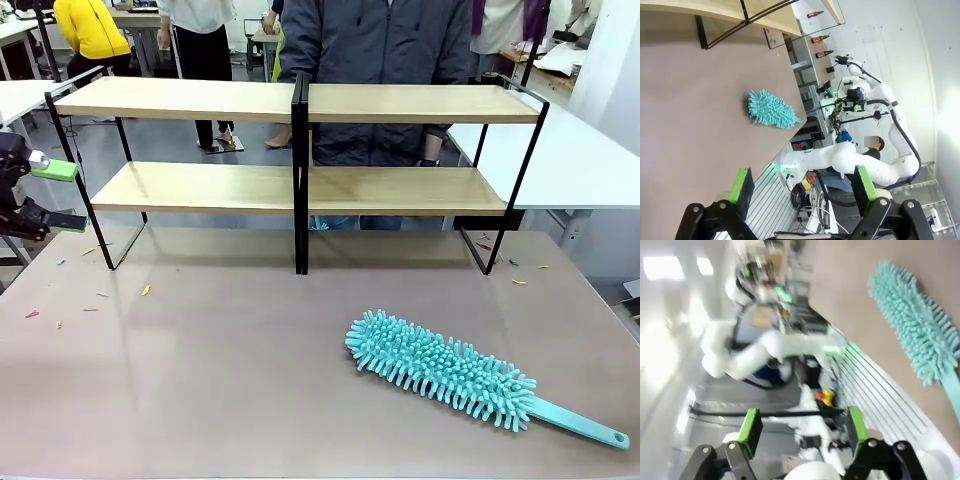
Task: Clean the shelves.
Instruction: Place the Duster on the table.
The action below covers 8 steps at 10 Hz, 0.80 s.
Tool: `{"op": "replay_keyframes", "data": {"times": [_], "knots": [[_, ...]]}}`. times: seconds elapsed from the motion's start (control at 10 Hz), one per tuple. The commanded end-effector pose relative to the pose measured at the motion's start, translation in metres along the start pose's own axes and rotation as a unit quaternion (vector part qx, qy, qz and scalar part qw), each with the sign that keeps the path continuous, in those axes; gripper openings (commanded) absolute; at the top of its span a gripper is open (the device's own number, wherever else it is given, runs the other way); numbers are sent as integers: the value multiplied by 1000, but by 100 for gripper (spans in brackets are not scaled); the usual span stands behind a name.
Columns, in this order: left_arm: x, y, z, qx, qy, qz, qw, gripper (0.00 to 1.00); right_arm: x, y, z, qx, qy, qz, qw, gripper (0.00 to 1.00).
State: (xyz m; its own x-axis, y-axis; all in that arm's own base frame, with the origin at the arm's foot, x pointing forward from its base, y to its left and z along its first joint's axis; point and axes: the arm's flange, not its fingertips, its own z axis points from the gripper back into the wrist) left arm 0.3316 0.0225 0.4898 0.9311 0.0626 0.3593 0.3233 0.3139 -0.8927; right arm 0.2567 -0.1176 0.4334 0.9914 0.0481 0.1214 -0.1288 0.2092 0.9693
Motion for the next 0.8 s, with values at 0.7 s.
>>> {"op": "replay_keyframes", "data": {"times": [0.7], "knots": [[2,0,-2,-13,-7,-12,1000,100,0,0,0,0,0,0,1000,85]]}}
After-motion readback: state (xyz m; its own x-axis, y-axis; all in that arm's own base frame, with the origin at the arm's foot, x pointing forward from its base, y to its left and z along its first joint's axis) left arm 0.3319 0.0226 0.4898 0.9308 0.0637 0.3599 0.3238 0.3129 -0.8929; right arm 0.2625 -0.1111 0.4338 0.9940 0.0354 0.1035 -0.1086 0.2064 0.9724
